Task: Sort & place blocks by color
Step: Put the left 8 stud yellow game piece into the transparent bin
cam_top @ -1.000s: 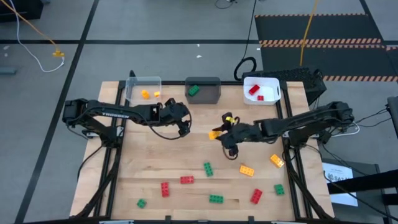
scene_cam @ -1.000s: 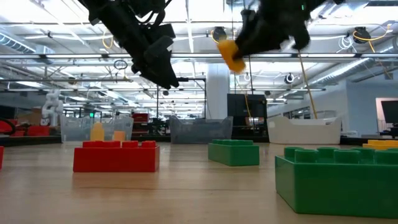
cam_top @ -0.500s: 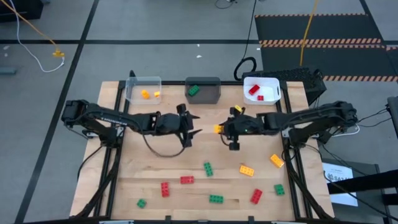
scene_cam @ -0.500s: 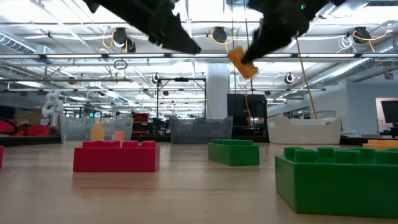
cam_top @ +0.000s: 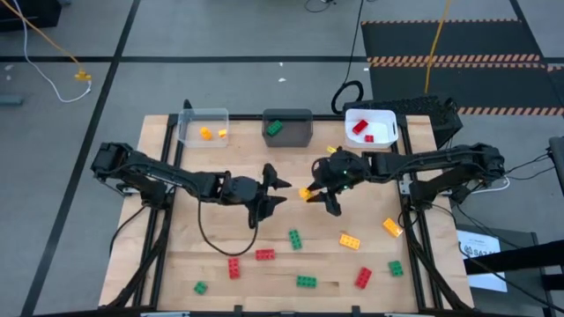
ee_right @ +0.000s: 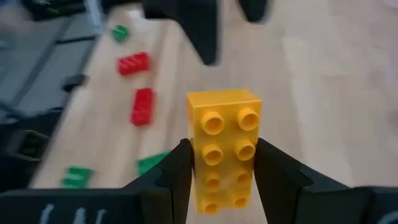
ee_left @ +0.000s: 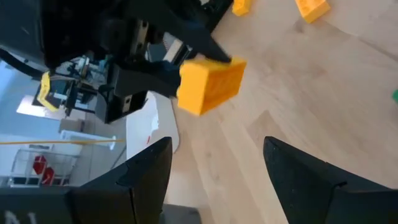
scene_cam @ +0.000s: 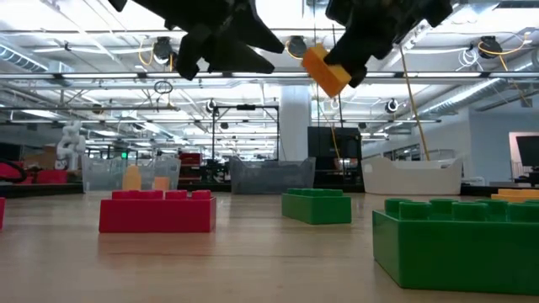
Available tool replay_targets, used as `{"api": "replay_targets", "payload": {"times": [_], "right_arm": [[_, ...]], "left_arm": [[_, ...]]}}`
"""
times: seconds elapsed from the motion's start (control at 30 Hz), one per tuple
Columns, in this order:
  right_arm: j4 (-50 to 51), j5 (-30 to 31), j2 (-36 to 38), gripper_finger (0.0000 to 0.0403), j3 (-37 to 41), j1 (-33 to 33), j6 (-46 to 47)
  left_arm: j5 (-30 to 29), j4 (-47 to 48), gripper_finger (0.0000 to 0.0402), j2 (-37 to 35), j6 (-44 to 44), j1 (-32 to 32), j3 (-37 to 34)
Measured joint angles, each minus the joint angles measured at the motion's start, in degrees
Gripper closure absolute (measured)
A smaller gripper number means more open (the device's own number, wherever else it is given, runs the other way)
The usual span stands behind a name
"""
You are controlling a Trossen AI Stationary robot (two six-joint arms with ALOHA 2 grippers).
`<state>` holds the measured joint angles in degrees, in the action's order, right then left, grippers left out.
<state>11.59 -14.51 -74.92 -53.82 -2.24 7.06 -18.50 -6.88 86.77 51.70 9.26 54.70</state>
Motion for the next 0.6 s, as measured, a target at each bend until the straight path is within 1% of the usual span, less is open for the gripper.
{"api": "replay_targets", "payload": {"times": [0.1, 0.2, 0.37, 0.53, 0.6], "right_arm": [[0.17, -2.15, -0.54, 0.0273, 0.0, -0.02, -0.05], [0.21, -2.35, -1.83, 0.0273, 0.0, 0.0, -0.08], [0.18, -6.6, -5.21, 0.0273, 0.0, 0.0, -0.21], [-1.06, -6.79, -5.99, 0.0273, 0.0, -0.12, -0.76], [-3.82, -7.15, -6.2, 0.0273, 0.0, -0.4, -0.53]], "left_arm": [[-0.02, -0.93, 0.0147, 0.01, 0.17, 0.0, 0.0], [0.8, -2.75, 0.0147, 0.01, 0.58, 0.03, 0.0], [4.29, -3.58, 0.0147, 0.01, 0.16, 0.15, 0.0], [8.63, -1.85, 0.0147, 1.12, -2.97, 0.15, 0.0], [10.69, -1.83, 0.0147, 2.11, -4.1, 0.15, 0.0]]}}
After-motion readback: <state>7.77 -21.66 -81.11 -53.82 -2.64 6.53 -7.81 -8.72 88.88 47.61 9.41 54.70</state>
